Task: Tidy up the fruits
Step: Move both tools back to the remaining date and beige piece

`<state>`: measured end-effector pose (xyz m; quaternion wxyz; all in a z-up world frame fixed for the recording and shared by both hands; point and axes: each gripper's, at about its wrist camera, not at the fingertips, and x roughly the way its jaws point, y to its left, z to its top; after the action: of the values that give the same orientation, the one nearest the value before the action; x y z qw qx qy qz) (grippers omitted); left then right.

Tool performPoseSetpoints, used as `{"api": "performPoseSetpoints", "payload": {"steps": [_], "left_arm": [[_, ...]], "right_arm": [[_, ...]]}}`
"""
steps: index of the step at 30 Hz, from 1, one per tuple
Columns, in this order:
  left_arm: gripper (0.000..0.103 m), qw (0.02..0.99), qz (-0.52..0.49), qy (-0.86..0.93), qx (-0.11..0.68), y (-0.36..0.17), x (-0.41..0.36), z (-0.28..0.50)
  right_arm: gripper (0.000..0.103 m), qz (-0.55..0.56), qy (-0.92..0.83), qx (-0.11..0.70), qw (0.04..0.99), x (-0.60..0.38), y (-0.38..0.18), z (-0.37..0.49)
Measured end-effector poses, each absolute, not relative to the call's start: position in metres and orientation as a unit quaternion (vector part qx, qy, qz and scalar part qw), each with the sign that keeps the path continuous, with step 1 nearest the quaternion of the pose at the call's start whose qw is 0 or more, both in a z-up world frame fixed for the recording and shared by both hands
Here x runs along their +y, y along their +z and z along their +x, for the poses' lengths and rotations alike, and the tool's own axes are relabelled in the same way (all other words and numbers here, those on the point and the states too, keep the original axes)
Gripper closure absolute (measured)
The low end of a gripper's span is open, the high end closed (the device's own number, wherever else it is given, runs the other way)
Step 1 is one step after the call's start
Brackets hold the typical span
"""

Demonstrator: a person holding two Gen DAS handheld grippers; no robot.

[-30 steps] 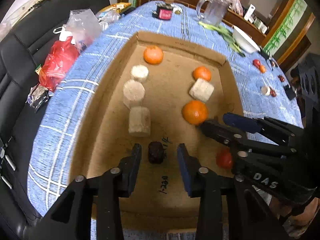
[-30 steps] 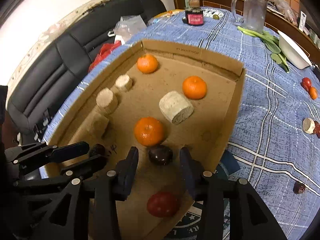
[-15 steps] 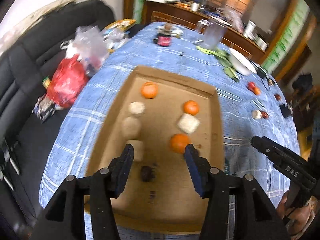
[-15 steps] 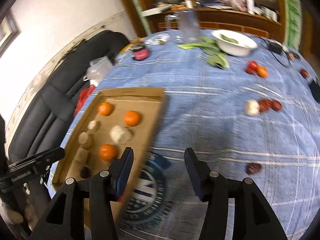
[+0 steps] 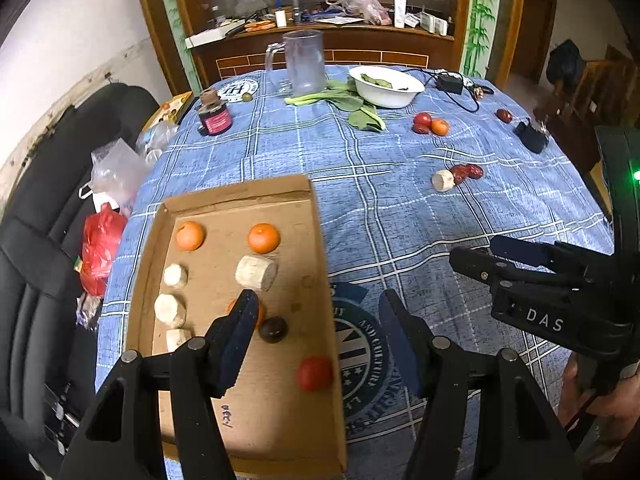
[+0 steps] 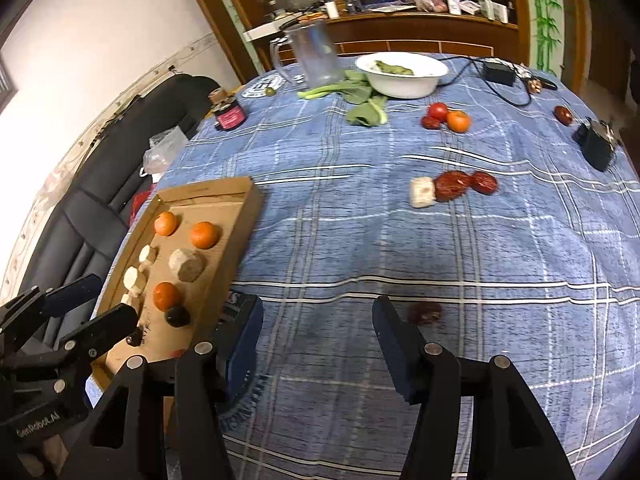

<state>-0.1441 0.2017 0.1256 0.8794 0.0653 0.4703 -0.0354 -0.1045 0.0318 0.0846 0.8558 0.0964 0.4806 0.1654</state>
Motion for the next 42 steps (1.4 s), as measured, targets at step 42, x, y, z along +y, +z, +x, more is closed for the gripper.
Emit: {"api": "performPoseSetpoints", "payload": {"steps": [42], "left_arm": [[0.041, 0.849, 0.032, -0.037, 0.526, 0.085, 0.113, -0.142]], "right_arm": [[0.041, 0.097, 0.141, 0.525, 0.834, -0.073, 0.047, -0.118]]}}
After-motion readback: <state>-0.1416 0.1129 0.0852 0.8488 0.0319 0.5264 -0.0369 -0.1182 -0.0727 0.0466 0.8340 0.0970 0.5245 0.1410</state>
